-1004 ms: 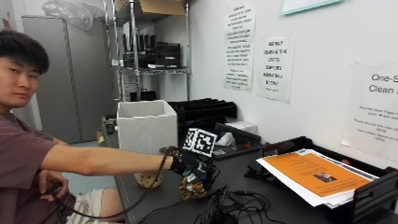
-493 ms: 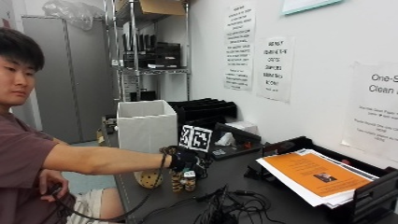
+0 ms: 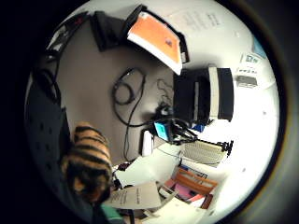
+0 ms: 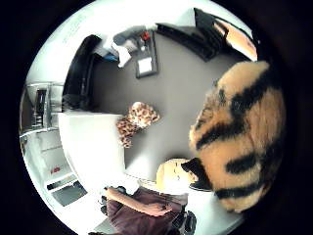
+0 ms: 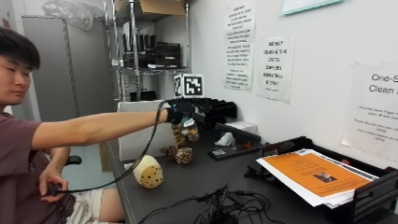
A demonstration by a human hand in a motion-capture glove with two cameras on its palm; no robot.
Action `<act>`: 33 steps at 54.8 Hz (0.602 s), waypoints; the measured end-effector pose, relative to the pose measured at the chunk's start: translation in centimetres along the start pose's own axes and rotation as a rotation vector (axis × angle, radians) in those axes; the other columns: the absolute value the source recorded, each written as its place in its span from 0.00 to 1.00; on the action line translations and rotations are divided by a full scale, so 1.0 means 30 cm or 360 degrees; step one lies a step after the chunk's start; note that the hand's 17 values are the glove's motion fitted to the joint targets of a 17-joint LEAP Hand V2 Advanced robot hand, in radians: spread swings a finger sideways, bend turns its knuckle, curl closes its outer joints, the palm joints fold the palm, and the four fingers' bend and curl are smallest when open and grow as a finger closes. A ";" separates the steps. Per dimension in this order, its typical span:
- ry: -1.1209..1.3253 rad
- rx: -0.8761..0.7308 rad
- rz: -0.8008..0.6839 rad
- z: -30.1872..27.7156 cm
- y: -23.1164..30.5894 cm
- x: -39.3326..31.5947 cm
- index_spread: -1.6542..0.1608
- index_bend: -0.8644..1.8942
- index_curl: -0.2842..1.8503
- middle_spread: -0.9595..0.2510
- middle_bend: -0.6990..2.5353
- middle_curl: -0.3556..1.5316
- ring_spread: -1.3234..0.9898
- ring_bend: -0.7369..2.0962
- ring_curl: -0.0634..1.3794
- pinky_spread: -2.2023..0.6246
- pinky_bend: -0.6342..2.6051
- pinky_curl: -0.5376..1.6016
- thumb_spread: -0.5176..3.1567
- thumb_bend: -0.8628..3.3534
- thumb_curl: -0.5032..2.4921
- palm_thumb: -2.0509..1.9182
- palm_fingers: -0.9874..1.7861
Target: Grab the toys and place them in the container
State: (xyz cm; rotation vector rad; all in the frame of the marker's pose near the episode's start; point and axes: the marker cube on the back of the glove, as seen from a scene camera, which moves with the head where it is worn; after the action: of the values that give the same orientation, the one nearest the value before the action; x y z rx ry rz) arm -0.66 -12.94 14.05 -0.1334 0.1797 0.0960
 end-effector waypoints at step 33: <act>-0.0073 0.0362 -0.0447 -0.621 0.132 -0.565 0.67 0.61 0.29 0.57 0.50 0.65 0.45 0.72 0.43 0.63 0.55 0.48 0.21 0.21 0.51 0.67 0.70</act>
State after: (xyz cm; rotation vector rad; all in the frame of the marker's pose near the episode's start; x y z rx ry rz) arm -20.87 -13.06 -1.47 0.0707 0.1238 -0.2005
